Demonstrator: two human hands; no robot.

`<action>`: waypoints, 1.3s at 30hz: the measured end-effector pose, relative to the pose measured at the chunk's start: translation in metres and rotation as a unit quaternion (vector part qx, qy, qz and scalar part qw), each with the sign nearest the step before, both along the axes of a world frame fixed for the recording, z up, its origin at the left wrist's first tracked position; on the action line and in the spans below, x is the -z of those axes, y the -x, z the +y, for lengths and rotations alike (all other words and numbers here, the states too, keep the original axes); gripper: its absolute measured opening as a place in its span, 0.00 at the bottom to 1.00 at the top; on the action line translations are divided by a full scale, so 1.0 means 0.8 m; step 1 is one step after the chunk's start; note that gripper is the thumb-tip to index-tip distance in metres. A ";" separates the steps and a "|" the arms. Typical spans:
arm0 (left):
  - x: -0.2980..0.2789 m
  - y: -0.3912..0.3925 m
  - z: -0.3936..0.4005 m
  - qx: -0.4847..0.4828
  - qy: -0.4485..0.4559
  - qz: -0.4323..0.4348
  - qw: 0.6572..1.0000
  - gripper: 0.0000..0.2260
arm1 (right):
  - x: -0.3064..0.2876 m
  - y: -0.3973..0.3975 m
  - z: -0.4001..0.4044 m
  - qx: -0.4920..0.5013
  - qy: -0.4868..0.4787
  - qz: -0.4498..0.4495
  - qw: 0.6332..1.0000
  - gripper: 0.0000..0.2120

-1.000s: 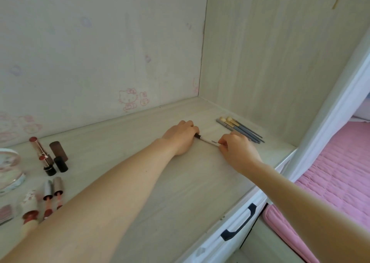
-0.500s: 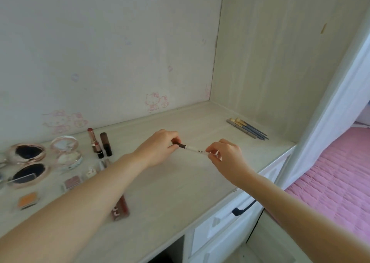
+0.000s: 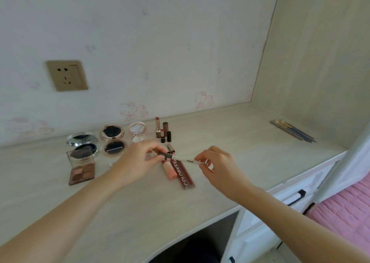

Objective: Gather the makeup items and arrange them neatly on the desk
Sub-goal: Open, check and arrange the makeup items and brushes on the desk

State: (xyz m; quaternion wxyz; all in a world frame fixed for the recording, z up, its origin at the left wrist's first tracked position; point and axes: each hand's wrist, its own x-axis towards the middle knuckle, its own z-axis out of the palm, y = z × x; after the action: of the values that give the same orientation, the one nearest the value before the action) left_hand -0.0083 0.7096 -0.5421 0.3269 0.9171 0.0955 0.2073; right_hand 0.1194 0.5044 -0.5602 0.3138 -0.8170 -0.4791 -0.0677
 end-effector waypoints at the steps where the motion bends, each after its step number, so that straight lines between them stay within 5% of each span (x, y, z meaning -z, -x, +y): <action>1: 0.002 0.016 0.006 -0.013 0.011 -0.005 1.000 0.07 | -0.001 0.010 0.009 -0.010 0.004 0.000 1.000 0.09; 7: 0.004 0.087 0.031 -0.085 0.181 -0.057 0.978 0.10 | 0.004 0.063 0.061 -0.066 -0.025 0.048 0.996 0.09; 12: 0.010 0.113 0.030 -0.122 0.407 -0.190 0.885 0.14 | 0.015 0.109 0.103 -0.070 -0.019 0.121 0.990 0.07; 17: 0.028 0.112 0.019 -0.176 0.523 -0.293 0.781 0.07 | 0.028 0.138 0.130 -0.057 -0.076 0.243 0.965 0.08; 24: 0.045 0.108 0.010 -0.183 0.473 -0.250 0.825 0.07 | 0.046 0.150 0.138 -0.051 -0.123 0.323 0.937 0.09; 32: 0.047 0.107 0.006 -0.199 0.407 -0.246 0.857 0.06 | 0.047 0.151 0.134 -0.101 -0.049 0.264 0.958 0.06; 36: 0.048 0.111 0.006 -0.218 0.213 -0.276 0.912 0.07 | 0.042 0.144 0.134 -0.102 -0.113 0.363 0.919 0.07; 39: 0.059 0.112 0.008 -0.196 0.007 -0.247 0.949 0.07 | 0.038 0.134 0.130 -0.105 -0.164 0.356 0.914 0.10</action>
State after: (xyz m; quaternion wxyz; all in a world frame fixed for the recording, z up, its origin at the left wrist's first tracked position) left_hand -0.0976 0.7159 -0.5895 0.2990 0.7983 0.1916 0.4864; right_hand 0.0119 0.6086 -0.5908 0.5986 -0.6690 -0.4006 0.1835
